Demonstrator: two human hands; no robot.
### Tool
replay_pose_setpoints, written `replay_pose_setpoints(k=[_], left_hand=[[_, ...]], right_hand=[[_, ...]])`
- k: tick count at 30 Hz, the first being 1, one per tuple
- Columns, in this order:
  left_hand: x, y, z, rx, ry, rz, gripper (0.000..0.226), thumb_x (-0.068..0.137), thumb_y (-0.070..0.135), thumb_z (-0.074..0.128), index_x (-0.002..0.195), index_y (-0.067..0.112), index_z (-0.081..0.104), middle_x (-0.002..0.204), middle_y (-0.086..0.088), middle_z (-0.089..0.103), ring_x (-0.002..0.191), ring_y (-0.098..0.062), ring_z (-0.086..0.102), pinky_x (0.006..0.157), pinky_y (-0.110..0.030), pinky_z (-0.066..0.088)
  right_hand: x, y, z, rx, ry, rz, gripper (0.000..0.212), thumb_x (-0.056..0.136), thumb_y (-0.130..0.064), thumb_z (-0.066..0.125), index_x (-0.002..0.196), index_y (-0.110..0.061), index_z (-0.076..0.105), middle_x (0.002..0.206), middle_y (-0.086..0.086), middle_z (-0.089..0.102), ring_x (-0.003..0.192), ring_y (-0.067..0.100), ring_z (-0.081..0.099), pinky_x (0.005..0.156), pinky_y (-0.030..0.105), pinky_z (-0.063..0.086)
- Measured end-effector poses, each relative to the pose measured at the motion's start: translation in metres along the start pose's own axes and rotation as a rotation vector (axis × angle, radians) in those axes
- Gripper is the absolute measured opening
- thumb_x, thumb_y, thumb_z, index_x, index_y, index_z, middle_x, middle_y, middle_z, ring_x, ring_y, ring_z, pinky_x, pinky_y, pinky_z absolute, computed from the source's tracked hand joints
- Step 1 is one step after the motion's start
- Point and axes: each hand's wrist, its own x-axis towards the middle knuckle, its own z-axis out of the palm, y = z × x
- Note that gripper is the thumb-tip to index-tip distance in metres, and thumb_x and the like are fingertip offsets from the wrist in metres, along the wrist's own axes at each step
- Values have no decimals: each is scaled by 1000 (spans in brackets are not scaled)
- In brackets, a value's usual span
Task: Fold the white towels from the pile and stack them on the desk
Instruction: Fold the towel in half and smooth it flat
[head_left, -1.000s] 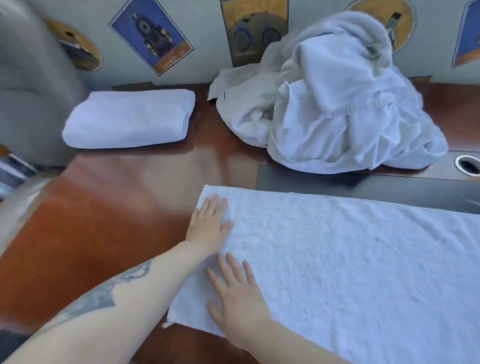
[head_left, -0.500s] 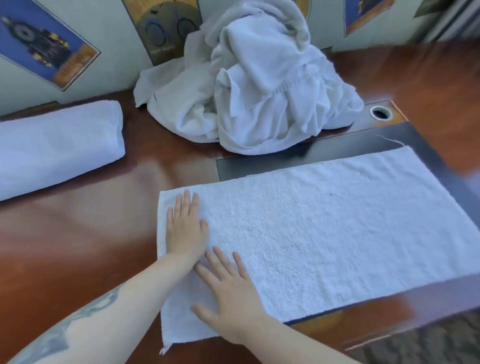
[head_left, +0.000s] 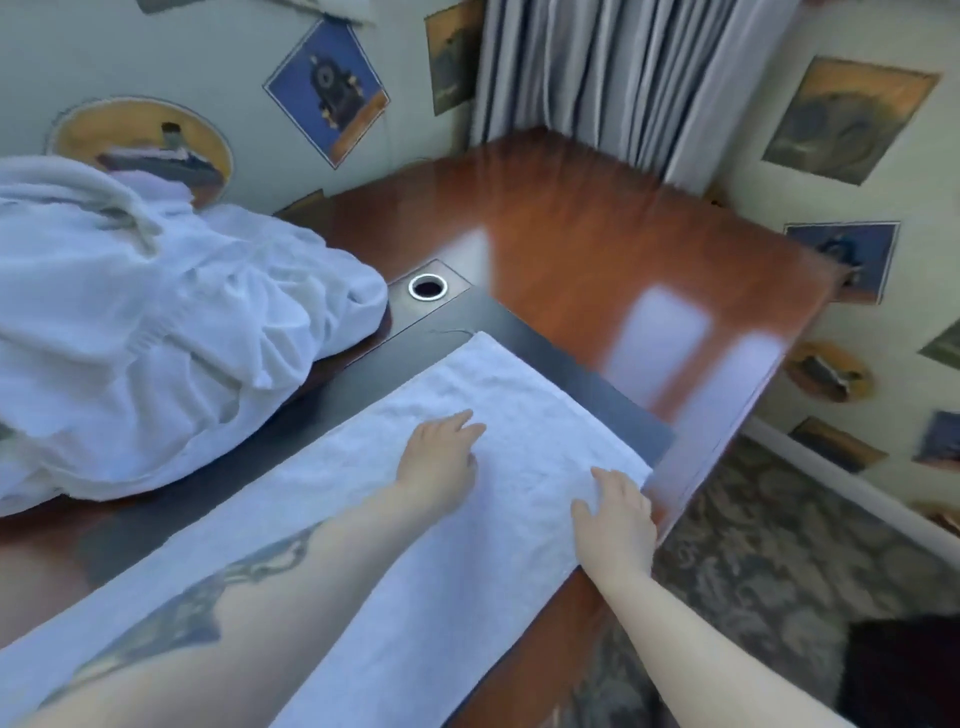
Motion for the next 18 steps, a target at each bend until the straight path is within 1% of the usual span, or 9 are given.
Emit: replay_pose_setpoints(k=[2,3,5,7,8,10,13,15,18], left_hand=[[44,12,-13,6,-87,-6,46,102,20,38,147,28,38,158,8,26,137,-19,38,100,-34,36],[63,16,-21,31,-128,-12,44,102,19,38,146,28,40,154,8,30,131,-20,44,92,-35,40],[99,21,-35,150,-170,-6,45,97,7,41,139,24,46,144,4,40,113,-23,55,77,-34,44],[127,22,-48,297,-198,0,46,89,-4,42,128,20,50,134,3,43,90,-23,60,60,-31,40],[139,22,-52,353,-201,11,49,86,-7,42,127,19,49,132,4,43,90,-24,61,58,-31,40],[160,19,-56,431,-200,54,56,84,-10,41,131,19,47,133,4,44,98,-25,62,62,-33,44],[185,14,-56,473,-206,103,58,84,-12,38,132,20,45,132,2,45,92,-28,62,59,-33,41],[197,11,-54,439,-194,103,51,89,-9,39,130,20,44,129,1,45,91,-29,63,62,-36,45],[208,6,-51,429,-194,114,30,98,6,43,124,20,45,122,0,49,94,-27,61,66,-37,46]], right_hand=[[27,5,-10,58,-1,22,48,97,-27,51,143,-25,41,151,-2,35,133,23,34,105,36,33],[38,9,-16,107,-9,41,48,96,-26,52,143,-24,41,150,-1,36,130,23,38,101,36,35],[60,16,-26,222,-27,85,49,96,-25,53,143,-24,40,148,0,35,114,20,48,86,33,41],[78,24,-34,237,-51,100,44,96,-26,52,139,-23,42,139,0,41,93,14,50,73,30,40],[86,27,-37,206,-71,98,41,96,-27,53,135,-23,45,132,-1,46,89,13,50,68,29,39],[98,30,-44,116,-132,99,33,92,-28,56,123,-26,47,114,-5,55,87,13,53,58,27,36],[112,30,-52,-41,-245,97,17,85,-27,59,97,-27,47,89,-9,59,79,13,56,52,27,35],[117,29,-55,-63,-279,65,9,83,-26,61,83,-26,51,81,-9,57,72,12,56,53,28,38],[120,30,-58,-42,-240,-17,13,83,-23,61,75,-28,51,78,-8,56,67,10,54,52,27,38]])
